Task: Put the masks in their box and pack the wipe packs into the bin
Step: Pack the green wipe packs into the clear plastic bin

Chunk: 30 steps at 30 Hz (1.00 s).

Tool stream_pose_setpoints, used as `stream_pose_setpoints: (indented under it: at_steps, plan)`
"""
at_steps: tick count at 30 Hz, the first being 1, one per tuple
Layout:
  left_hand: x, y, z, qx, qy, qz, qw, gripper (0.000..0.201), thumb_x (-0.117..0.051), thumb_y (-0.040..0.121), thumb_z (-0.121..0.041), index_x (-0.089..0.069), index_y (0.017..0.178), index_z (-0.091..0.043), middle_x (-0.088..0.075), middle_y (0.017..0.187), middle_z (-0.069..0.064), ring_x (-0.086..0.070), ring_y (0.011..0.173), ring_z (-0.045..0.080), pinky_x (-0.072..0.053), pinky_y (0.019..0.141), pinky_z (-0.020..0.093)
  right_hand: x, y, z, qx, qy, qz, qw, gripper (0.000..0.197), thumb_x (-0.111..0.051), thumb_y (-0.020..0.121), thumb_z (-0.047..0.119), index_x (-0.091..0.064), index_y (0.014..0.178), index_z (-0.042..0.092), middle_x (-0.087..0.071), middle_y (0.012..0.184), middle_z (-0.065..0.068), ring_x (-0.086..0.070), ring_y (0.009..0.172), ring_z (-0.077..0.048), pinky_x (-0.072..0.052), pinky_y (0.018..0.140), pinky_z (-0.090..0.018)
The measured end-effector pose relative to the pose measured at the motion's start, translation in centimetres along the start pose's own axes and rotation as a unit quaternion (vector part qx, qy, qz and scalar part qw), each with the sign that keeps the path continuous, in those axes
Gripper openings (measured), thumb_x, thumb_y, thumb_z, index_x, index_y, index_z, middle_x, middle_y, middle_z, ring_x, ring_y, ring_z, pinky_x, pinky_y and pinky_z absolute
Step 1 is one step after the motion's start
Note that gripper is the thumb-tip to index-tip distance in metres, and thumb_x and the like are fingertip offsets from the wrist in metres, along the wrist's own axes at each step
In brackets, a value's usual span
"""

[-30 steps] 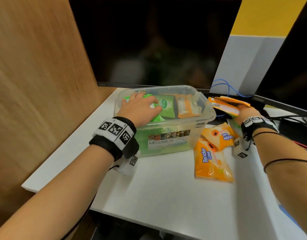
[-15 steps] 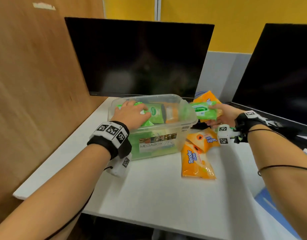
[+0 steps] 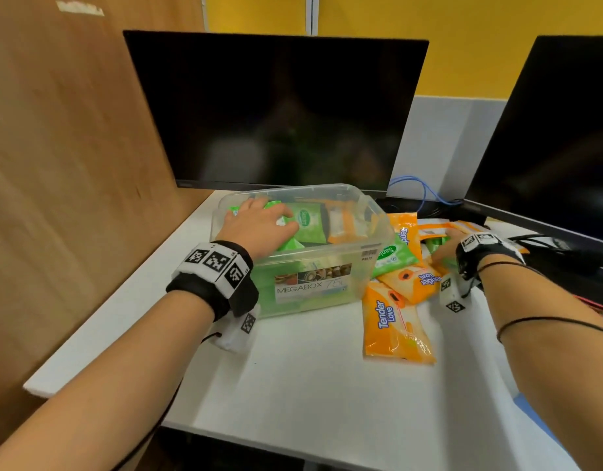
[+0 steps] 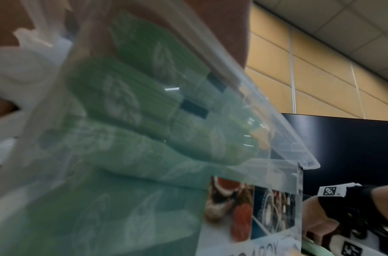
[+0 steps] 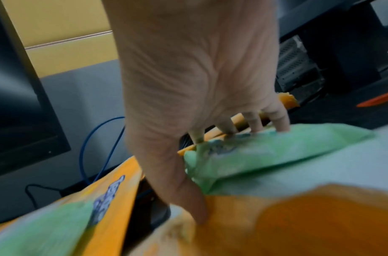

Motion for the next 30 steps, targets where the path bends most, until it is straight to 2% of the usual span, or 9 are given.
stream_pose_setpoints:
  at_steps: [3, 7, 10, 12, 16, 20, 23, 26, 30]
  plan:
    - [-0.1, 0.2, 0.0, 0.0, 0.006, 0.002, 1.0, 0.04, -0.037, 0.091, -0.05, -0.048, 0.128, -0.041, -0.029, 0.153, 0.003, -0.021, 0.143, 0.026, -0.019, 0.114, 0.056, 0.6, 0.9, -0.1, -0.036, 0.028, 0.024, 0.999, 0.081, -0.08, 0.041, 0.052, -0.054, 0.114, 0.028, -0.062, 0.095, -0.006, -0.062, 0.082, -0.029, -0.056, 0.076, -0.041]
    - [-0.2, 0.4, 0.1, -0.002, 0.009, 0.004, 1.0, 0.041, -0.036, 0.091, -0.049, -0.046, 0.129, -0.04, -0.028, 0.153, 0.003, -0.02, 0.143, 0.026, -0.018, 0.114, 0.056, 0.5, 1.6, 0.3, -0.044, 0.048, -0.025, 0.998, 0.102, -0.066, 0.039, 0.085, -0.053, 0.12, 0.025, -0.063, 0.105, -0.009, -0.061, 0.088, -0.033, -0.054, 0.071, -0.039]
    - [-0.2, 0.4, 0.0, -0.006, 0.009, 0.0, 1.0, 0.041, -0.037, 0.091, -0.049, -0.046, 0.13, -0.04, -0.029, 0.153, 0.003, -0.02, 0.143, 0.025, -0.018, 0.114, 0.056, -0.2, -0.4, 1.9, -0.029, 0.06, -0.057, 0.996, 0.083, -0.067, 0.072, 0.063, -0.043, 0.14, 0.022, -0.05, 0.136, -0.014, -0.051, 0.121, -0.038, -0.048, 0.093, -0.047]
    - [-0.2, 0.5, 0.1, -0.008, 0.008, -0.001, 1.0, 0.041, -0.037, 0.091, -0.048, -0.046, 0.129, -0.04, -0.029, 0.153, 0.003, -0.021, 0.143, 0.025, -0.019, 0.114, 0.055, -0.5, -0.5, 2.3, -0.014, 0.055, -0.019, 0.998, 0.088, -0.076, 0.073, 0.046, -0.034, 0.146, 0.019, -0.041, 0.146, -0.013, -0.044, 0.13, -0.035, -0.042, 0.1, -0.044]
    - [-0.3, 0.5, 0.1, -0.005, 0.006, -0.001, 1.0, 0.041, -0.037, 0.091, -0.048, -0.047, 0.129, -0.04, -0.029, 0.153, 0.002, -0.02, 0.143, 0.024, -0.019, 0.114, 0.055, -0.2, -1.1, 2.4, -0.074, 0.137, -0.043, 0.987, 0.087, -0.064, 0.079, 0.059, -0.032, 0.145, 0.012, -0.05, 0.135, -0.018, -0.052, 0.117, -0.036, -0.045, 0.094, -0.046]
    - [-0.3, 0.6, 0.0, -0.005, 0.01, 0.0, 1.0, 0.041, -0.037, 0.091, -0.049, -0.046, 0.129, -0.039, -0.029, 0.153, 0.004, -0.019, 0.144, 0.025, -0.019, 0.114, 0.055, -0.6, -1.9, 1.5, -0.106, 0.189, -0.041, 0.975, 0.087, -0.071, 0.073, 0.058, -0.039, 0.137, 0.01, -0.054, 0.108, -0.017, -0.056, 0.093, -0.036, -0.052, 0.078, -0.046]
    - [-0.1, 0.4, -0.1, -0.002, 0.012, 0.001, 1.0, 0.041, -0.037, 0.09, -0.049, -0.047, 0.129, -0.04, -0.029, 0.153, 0.003, -0.019, 0.144, 0.025, -0.019, 0.114, 0.055, 0.1, -3.3, 0.9, -0.105, 0.186, -0.012, 0.977, 0.088, -0.073, 0.072, 0.055, -0.04, 0.139, 0.01, -0.057, 0.114, -0.018, -0.058, 0.096, -0.036, -0.051, 0.08, -0.043]
    - [0.0, 0.4, 0.0, 0.002, 0.012, 0.0, 1.0, 0.04, -0.037, 0.09, -0.049, -0.048, 0.127, -0.04, -0.03, 0.152, 0.004, -0.021, 0.143, 0.025, -0.019, 0.114, 0.054, 2.1, -3.8, 0.5, -0.09, 0.187, 0.004, 0.978, 0.083, -0.077, 0.066, 0.051, -0.048, 0.133, 0.011, -0.063, 0.093, -0.016, -0.062, 0.079, -0.033, -0.054, 0.075, -0.039]
    - [0.1, 0.2, -0.3, 0.004, 0.009, 0.001, 1.0, 0.04, -0.037, 0.09, -0.049, -0.049, 0.127, -0.039, -0.034, 0.15, 0.004, -0.025, 0.141, 0.024, -0.021, 0.113, 0.053, 6.2, -6.6, 0.6, -0.024, 0.276, 0.082, 0.957, 0.049, -0.07, 0.075, 0.043, -0.054, 0.119, 0.026, -0.064, 0.098, -0.014, -0.063, 0.084, -0.034, -0.054, 0.081, -0.045]
Point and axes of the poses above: each hand's wrist, its own y-axis towards the middle knuckle, its own x-axis out of the back of the hand, z = x × y, the point moved 1 cm from there along y, towards the middle knuckle
